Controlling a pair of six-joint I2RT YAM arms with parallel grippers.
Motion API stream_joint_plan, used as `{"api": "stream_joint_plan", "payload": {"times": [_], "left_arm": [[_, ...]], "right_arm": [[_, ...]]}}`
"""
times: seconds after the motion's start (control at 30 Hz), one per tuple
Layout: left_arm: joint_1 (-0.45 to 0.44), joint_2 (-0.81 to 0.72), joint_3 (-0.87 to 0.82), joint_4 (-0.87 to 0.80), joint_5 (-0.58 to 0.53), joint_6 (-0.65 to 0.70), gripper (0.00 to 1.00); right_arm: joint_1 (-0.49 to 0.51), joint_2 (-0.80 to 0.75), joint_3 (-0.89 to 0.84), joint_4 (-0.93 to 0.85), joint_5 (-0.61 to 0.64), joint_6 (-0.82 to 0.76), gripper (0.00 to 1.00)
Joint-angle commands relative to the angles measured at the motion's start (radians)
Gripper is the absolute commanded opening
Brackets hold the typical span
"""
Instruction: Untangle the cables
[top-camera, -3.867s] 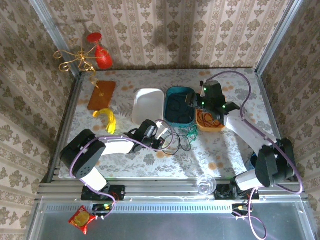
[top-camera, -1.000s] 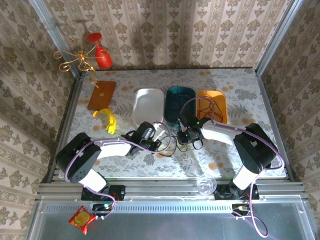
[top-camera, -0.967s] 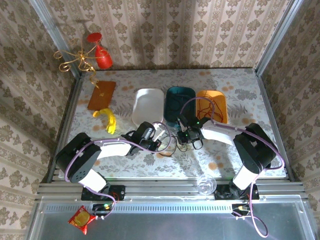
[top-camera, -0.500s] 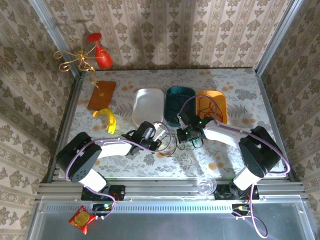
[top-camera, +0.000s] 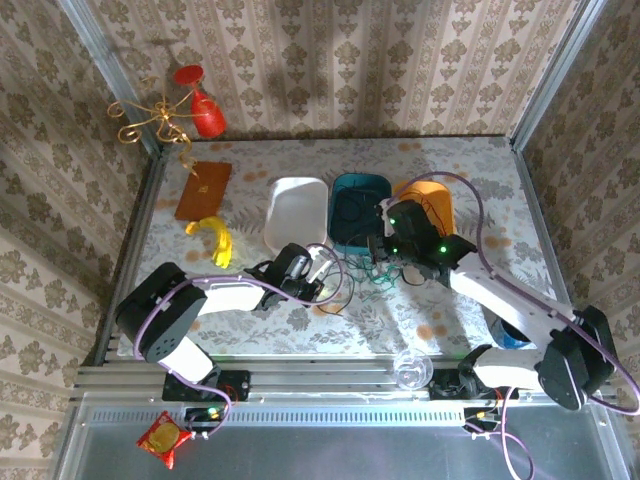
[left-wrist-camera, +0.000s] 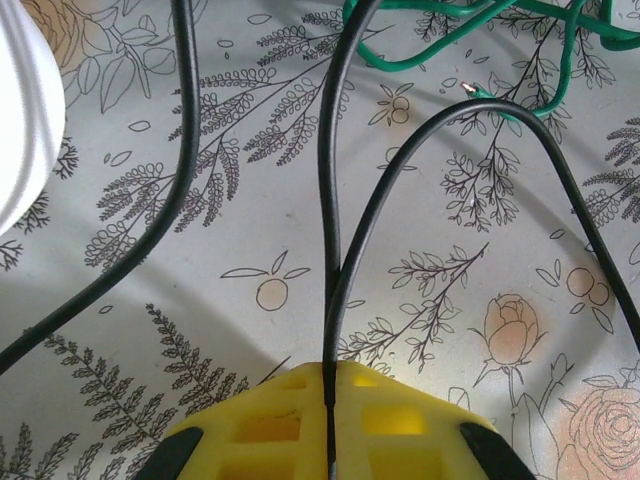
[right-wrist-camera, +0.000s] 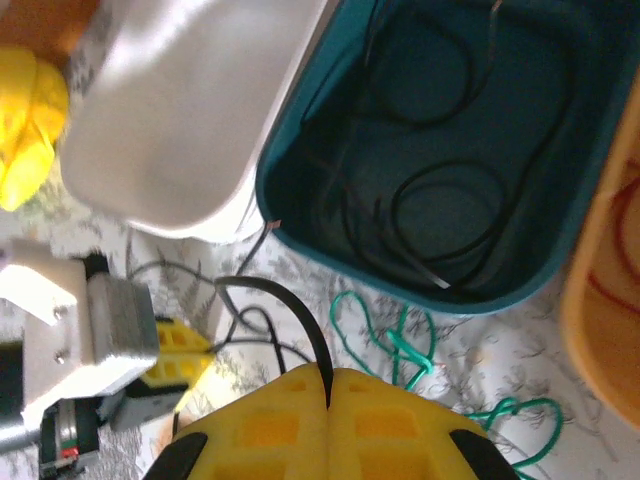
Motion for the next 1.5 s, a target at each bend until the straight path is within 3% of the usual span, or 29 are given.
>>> {"api": "stream_joint_plan", "payload": {"times": [0.0,0.1,0.3,0.57,0.87,1.17,1.3,1.47], "left_arm": [[0.009,0.01,0.003,-0.003,0.01,-0.019,0.08],[0.01,0.009,0.002,-0.001,0.009,-0.018,0.1],[0.012,0.012,0.005,-0.004,0.01,-0.022,0.27],[0.018,0.007,-0.011,0.021,0.007,-0.032,0.29],[0.022,0.015,-0.014,0.037,0.013,-0.047,0.29],[0.021,-0.008,0.003,0.019,0.007,-0.043,0.29],[0.023,-0.016,0.005,0.008,-0.001,-0.037,0.29],[0.023,-0.015,0.0,0.016,-0.004,-0.046,0.29]], "right_arm": [[-0.018,-0.081,0.029,0.023,0.109,0.018,0.0],[-0.041,-0.145,0.06,0.027,0.14,0.0,0.0],[-0.111,-0.21,0.178,0.019,0.108,-0.029,0.0],[-0.146,-0.164,0.336,0.09,0.031,-0.055,0.0],[-0.205,0.014,0.534,0.166,0.009,-0.145,0.0],[-0.225,0.223,0.487,0.233,0.012,-0.159,0.0],[-0.216,0.279,0.433,0.231,0.062,-0.137,0.0],[-0.162,0.376,0.409,0.134,0.22,-0.159,0.0]]}}
